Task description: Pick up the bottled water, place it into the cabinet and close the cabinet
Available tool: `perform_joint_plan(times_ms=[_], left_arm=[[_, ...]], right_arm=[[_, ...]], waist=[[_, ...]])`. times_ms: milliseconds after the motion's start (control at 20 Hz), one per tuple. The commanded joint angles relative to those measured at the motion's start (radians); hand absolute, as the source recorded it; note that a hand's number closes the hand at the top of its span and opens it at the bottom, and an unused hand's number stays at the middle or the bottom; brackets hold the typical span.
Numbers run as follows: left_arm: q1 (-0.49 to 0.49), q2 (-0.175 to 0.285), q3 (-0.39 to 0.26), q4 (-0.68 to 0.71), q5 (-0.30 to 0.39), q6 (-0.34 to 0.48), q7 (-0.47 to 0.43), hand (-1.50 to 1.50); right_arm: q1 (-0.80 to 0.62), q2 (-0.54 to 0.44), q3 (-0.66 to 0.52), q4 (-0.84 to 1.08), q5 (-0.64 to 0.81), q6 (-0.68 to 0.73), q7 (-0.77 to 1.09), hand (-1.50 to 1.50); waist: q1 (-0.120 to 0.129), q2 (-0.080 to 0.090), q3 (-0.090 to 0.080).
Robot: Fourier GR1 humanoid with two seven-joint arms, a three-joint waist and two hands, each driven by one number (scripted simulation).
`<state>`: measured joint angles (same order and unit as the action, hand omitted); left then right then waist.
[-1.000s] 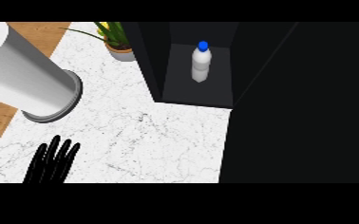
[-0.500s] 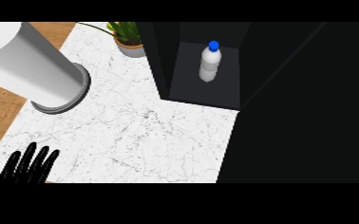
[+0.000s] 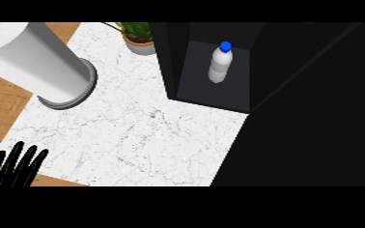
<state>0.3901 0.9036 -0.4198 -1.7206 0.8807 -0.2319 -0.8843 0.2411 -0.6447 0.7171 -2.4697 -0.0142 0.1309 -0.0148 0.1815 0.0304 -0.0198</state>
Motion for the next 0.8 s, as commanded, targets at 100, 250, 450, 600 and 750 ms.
perform_joint_plan(times_ms=[100,250,450,600,750], left_arm=[[-0.002,0.023,0.024,0.000,0.012,-0.030,-0.005,-1.50],[-0.002,0.039,0.036,0.003,0.024,-0.054,-0.001,-1.50],[0.001,0.054,0.054,0.008,0.044,-0.059,0.013,-1.50],[0.004,0.057,0.069,0.013,0.040,-0.072,-0.005,-1.50],[0.009,0.063,0.078,0.018,0.062,-0.078,0.008,-1.50]], right_arm=[[-0.105,0.120,0.084,0.047,-0.058,-0.019,0.177,1.50],[-0.140,0.179,0.052,0.097,-0.091,-0.045,0.204,1.50],[-0.192,0.258,0.039,0.152,-0.175,-0.056,0.261,1.50],[-0.227,0.309,0.011,0.213,-0.248,-0.059,0.291,1.50],[-0.276,0.355,-0.040,0.263,-0.320,-0.059,0.307,1.50]], waist=[[0.008,0.004,0.000],[0.014,0.012,0.001],[0.011,0.015,0.005],[0.021,0.017,0.006],[0.017,0.020,0.008]])
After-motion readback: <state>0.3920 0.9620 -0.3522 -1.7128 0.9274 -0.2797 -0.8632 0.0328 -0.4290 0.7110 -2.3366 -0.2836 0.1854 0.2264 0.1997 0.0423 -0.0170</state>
